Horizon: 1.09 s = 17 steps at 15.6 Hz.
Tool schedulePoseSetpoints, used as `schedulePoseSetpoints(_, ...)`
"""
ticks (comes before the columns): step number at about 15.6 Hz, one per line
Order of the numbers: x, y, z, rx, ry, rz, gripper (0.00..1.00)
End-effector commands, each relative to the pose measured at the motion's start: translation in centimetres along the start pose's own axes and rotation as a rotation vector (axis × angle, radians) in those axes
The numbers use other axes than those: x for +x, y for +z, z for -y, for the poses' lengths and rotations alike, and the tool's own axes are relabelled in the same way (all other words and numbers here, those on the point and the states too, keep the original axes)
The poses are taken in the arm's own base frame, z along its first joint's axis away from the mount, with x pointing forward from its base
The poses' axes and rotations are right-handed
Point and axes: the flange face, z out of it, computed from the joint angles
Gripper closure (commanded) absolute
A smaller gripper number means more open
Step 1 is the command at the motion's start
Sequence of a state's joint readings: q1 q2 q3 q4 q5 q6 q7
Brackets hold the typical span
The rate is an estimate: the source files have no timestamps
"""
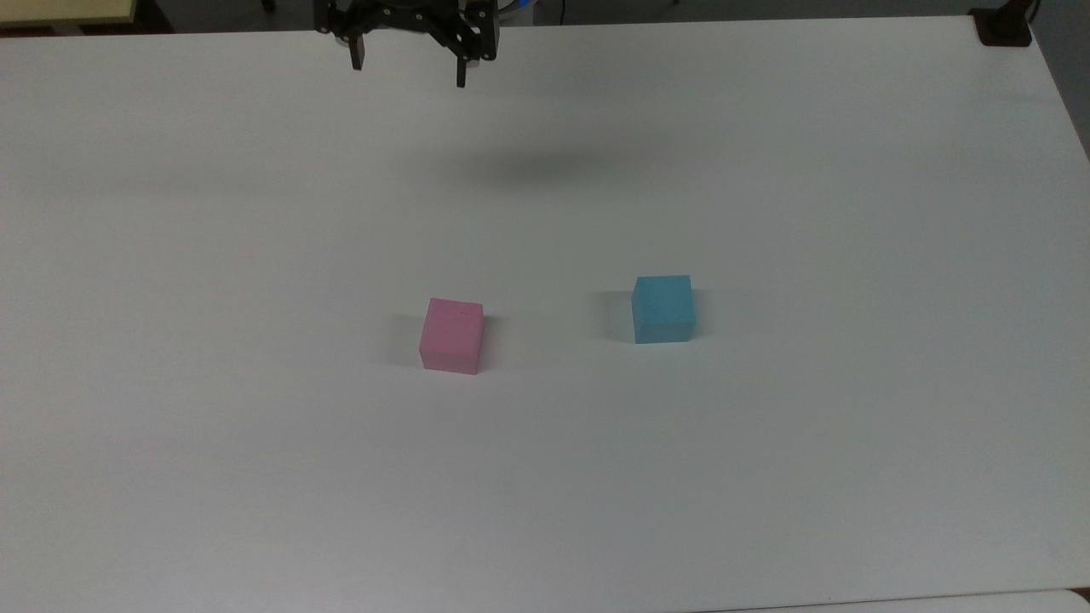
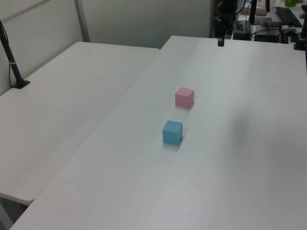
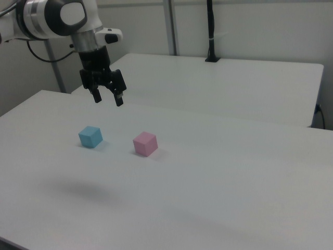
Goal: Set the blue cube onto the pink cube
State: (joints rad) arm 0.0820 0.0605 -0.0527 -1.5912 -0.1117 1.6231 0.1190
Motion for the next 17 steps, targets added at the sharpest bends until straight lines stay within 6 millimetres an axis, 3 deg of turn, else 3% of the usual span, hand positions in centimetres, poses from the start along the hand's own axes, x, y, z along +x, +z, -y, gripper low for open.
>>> schedulePoseSetpoints(1, -1.3, -0.2, -1.4, 0.004, -0.015, 0.005, 0.00)
schedulePoseSetpoints(11, -1.3, -0.3, -1.5, 0.004, -0.015, 0.001, 0.00)
schedulePoseSetpoints(15, -0.5, 0.3, -0.6, 0.047, -0.021, -0.015, 0.00)
schedulePoseSetpoints(17, 0.7, 1.9, 1.0, 0.071, -0.035, -0.019, 0.00)
